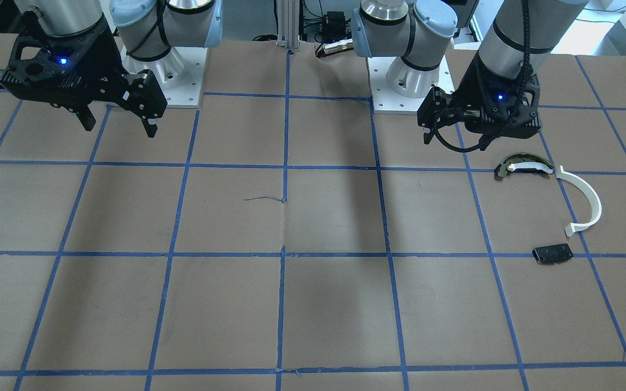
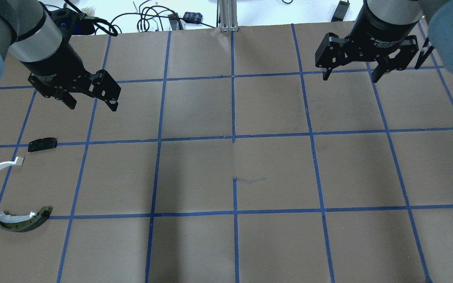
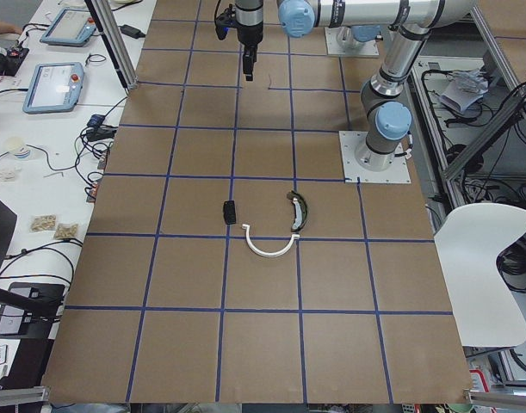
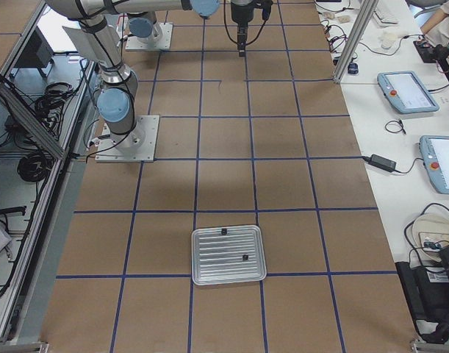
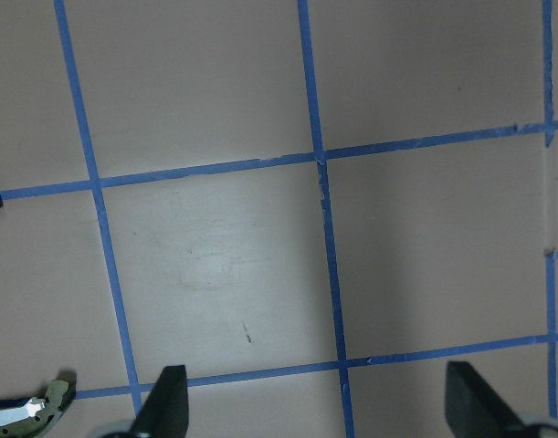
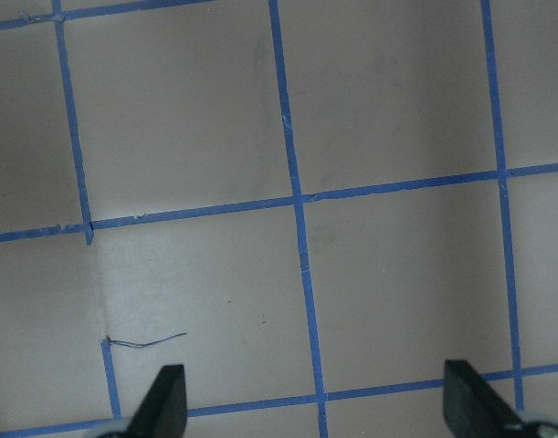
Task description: Place bearing gear from tray to pile
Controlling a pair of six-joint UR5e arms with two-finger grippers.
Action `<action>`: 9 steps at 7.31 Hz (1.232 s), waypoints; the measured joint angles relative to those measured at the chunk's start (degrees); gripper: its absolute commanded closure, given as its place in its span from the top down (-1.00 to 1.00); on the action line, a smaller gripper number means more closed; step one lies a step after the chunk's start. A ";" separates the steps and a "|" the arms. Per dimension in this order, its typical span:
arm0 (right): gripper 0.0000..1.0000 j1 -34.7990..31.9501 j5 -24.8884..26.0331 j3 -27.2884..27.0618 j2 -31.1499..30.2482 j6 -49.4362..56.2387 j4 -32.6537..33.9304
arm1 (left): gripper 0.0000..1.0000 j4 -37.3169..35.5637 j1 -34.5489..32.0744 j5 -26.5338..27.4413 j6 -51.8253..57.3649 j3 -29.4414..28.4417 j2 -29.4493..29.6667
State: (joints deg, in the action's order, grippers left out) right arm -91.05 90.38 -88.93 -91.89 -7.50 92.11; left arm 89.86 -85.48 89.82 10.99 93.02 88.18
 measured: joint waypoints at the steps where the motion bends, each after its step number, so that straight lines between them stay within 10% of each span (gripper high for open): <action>1: 1.00 0.00 -0.02 -0.09 -0.01 0.07 0.20 | 1.00 0.00 -0.03 0.00 0.00 -0.03 -0.02; 9: 1.00 7.78 1.99 0.18 -0.16 11.07 -0.89 | 1.00 0.00 -0.04 -0.05 0.00 -0.05 -0.03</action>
State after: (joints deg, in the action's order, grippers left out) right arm -83.27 92.37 -88.74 -92.04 3.57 91.22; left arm 89.86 -85.52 89.77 10.99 92.97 88.15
